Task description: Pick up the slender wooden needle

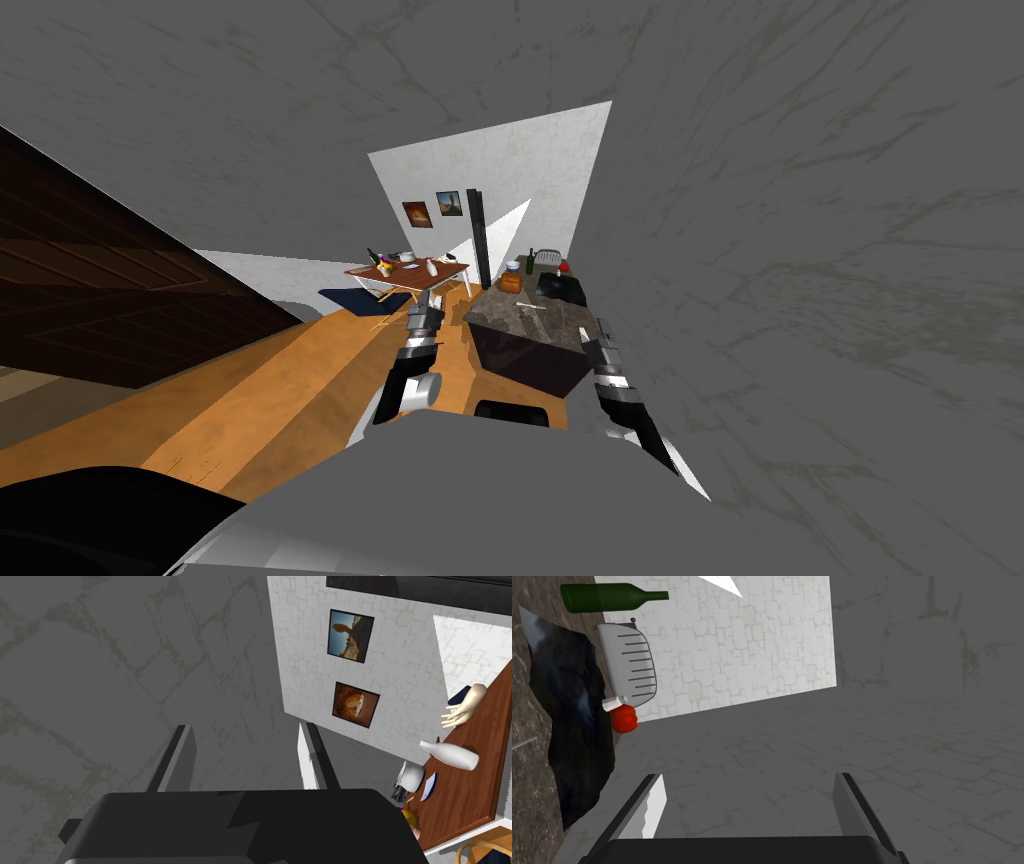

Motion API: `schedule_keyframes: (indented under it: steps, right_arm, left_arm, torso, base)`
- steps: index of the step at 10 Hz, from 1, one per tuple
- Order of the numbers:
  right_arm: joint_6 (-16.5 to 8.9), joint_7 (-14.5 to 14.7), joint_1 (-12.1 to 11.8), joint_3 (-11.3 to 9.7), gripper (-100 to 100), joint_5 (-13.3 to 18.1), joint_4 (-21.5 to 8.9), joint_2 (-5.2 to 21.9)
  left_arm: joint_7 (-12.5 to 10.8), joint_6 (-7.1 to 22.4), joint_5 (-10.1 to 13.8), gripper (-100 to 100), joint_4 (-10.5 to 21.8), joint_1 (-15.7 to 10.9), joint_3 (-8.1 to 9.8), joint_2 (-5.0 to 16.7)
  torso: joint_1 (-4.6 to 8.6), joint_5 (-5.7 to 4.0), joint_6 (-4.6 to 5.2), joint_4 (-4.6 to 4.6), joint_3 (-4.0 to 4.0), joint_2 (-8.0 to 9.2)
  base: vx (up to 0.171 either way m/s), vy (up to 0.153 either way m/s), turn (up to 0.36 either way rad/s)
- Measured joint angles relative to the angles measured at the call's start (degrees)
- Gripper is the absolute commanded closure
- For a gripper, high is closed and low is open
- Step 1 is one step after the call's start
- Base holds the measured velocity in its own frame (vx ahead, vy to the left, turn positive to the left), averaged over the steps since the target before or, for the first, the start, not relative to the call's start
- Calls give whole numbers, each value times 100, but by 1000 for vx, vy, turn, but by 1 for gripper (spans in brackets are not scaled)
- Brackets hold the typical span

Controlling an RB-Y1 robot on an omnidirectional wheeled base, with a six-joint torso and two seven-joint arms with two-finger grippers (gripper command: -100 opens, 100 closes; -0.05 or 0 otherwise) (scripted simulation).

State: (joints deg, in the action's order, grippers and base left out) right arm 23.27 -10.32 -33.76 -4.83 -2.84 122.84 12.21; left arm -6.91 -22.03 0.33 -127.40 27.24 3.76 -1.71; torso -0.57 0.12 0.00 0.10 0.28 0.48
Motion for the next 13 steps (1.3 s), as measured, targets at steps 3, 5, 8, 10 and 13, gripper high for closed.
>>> schedule_keyframes:
  steps: [3,5,8,10,13]
  right_arm:
    - [99,-82,-180,-330,-100,65,-408,545]
    - [113,-147,-283,-568,-100,119,-730,912]
    - [231,-226,-443,-795,-100,172,-1130,1384]
    - [227,-276,-577,-949,-100,212,-1316,1679]
    - [251,-419,-682,-1163,-100,251,-1761,2150]
  left_arm:
    - [0,0,0,0,0,0,0,0]
    - [0,0,0,0,0,0,0,0]
    - [0,0,0,0,0,1,1,1]
    - [0,0,0,0,0,1,1,1]
    - [0,0,0,0,0,1,1,1]
  torso:
    - [4,1,1,0,-1,-4]
    - [-8,2,-1,-2,-4,-6]
    - [21,-3,2,-2,-8,-15]
    - [18,-1,2,-4,-13,-23]
    - [23,-3,0,-6,-18,-32]
  base:
    - [-102,161,70]
    - [-87,162,103]
    - [-66,121,97]
    - [-45,125,102]
    - [-21,105,84]
